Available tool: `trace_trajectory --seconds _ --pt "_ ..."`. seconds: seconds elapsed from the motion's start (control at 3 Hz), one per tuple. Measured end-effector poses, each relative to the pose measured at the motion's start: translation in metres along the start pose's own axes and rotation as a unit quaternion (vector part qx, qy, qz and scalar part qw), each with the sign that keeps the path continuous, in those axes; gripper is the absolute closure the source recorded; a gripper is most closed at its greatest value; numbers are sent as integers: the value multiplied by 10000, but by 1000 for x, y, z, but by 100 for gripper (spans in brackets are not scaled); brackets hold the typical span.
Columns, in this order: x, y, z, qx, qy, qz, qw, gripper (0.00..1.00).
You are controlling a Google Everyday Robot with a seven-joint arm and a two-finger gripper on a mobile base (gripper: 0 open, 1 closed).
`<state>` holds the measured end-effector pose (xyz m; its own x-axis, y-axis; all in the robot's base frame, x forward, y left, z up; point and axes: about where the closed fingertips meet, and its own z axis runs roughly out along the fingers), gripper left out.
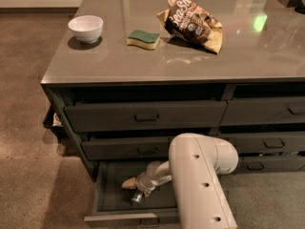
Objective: Pick redbull can from bottom drawer and place on counter
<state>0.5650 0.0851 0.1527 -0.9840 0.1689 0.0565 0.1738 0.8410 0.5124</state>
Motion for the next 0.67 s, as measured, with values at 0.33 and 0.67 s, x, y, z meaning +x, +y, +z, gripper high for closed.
trace_trajectory --seconds 0.33,0.67 --pt "-2 -1 4 22 33 24 10000 23" --pt "-3 -1 7 94 44 55 9999 34"
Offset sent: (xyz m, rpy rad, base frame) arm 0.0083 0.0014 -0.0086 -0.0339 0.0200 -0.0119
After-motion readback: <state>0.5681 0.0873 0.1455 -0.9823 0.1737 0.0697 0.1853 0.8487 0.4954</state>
